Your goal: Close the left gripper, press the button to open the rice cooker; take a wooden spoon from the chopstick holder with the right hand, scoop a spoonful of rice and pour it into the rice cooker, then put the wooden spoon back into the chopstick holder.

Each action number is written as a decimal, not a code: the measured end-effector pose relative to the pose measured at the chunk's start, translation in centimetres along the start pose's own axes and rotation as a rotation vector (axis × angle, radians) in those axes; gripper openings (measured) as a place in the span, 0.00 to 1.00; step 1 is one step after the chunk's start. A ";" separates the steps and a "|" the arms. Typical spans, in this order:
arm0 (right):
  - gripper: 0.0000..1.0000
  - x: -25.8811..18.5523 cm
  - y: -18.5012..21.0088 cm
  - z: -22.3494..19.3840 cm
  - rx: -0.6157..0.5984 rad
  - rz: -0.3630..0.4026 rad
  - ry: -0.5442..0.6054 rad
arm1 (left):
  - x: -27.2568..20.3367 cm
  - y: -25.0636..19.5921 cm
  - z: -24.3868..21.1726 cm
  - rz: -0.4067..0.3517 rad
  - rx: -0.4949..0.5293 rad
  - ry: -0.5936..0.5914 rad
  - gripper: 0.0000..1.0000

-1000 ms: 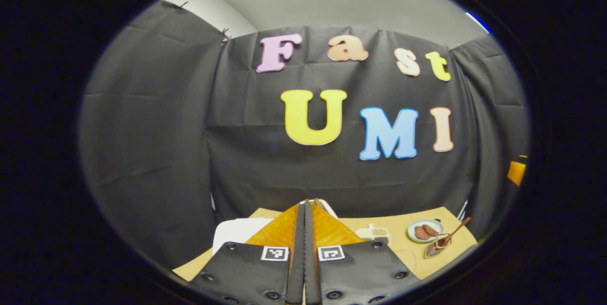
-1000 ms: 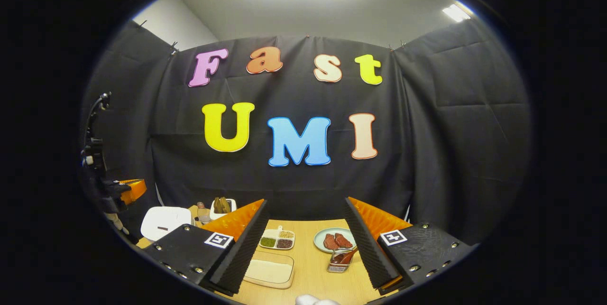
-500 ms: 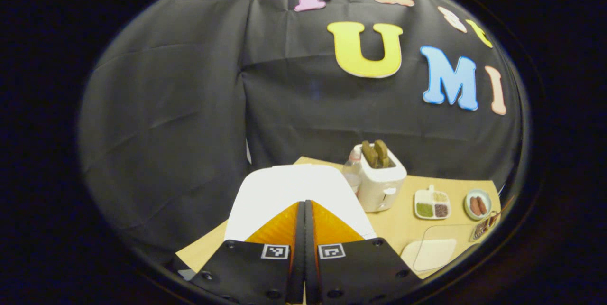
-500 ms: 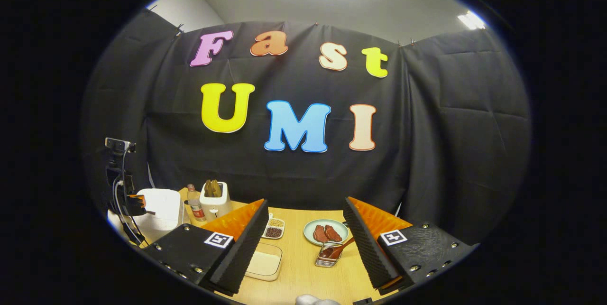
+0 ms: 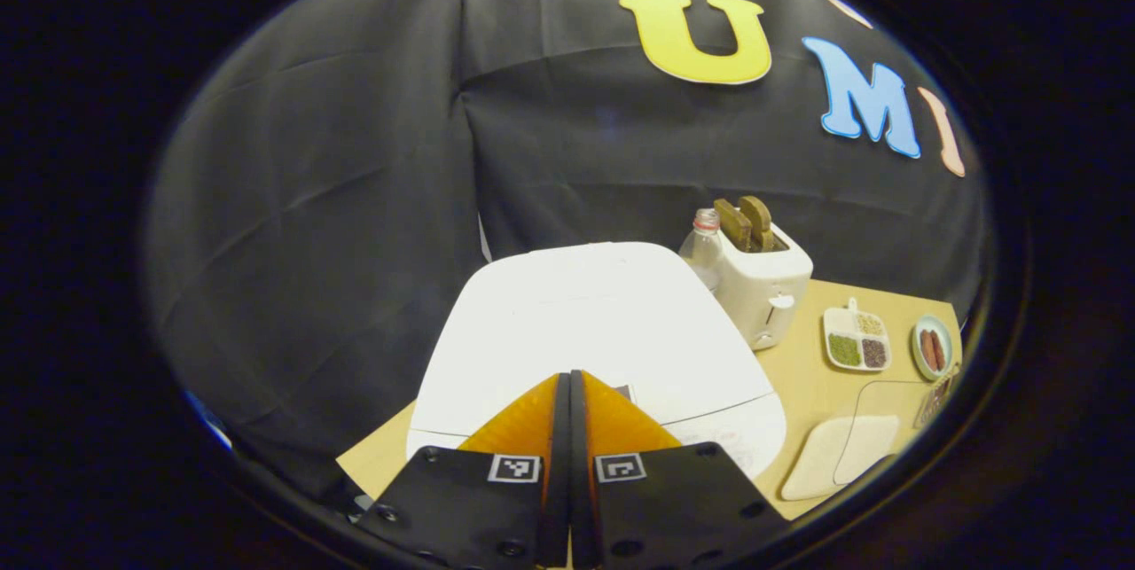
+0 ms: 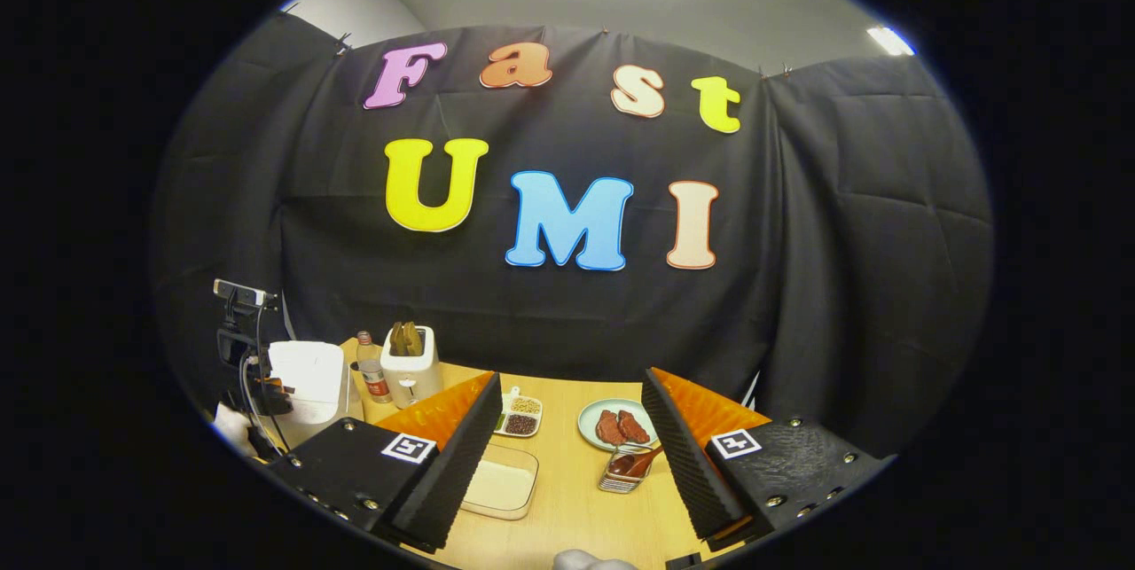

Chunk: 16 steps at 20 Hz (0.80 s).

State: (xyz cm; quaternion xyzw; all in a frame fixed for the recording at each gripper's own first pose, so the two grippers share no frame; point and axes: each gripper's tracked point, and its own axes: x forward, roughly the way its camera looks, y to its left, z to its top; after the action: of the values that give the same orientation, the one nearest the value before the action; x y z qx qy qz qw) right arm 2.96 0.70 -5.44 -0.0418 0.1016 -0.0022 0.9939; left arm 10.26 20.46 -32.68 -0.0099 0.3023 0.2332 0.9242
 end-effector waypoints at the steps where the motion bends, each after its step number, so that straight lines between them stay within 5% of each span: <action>1: 0.97 0.1 0.1 -0.1 0.008 0.003 0.005 | 0.4 -0.1 -0.5 -0.013 -0.029 0.030 0.09; 5: 0.97 0.4 0.7 -0.5 0.024 0.012 0.014 | 0.3 -0.3 -0.7 -0.041 -0.041 0.061 0.09; 8: 0.97 0.3 0.7 -0.4 0.027 0.013 -0.005 | 0.0 -0.3 0.6 -0.022 0.001 -0.020 0.09; 13: 0.97 -0.4 0.2 1.0 0.042 0.002 -0.092 | -8.1 1.4 13.5 0.026 -0.006 -0.478 0.09; 16: 0.97 -0.5 -0.5 1.8 0.041 -0.026 -0.145 | -14.9 -0.5 17.6 -0.066 -0.034 -0.609 0.11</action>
State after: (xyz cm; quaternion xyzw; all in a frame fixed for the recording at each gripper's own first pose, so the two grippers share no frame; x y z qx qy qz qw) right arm 2.85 0.33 -3.50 -0.0228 0.0286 -0.0142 0.9992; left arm 9.71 16.47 -10.00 0.0352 0.0069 0.2003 0.9791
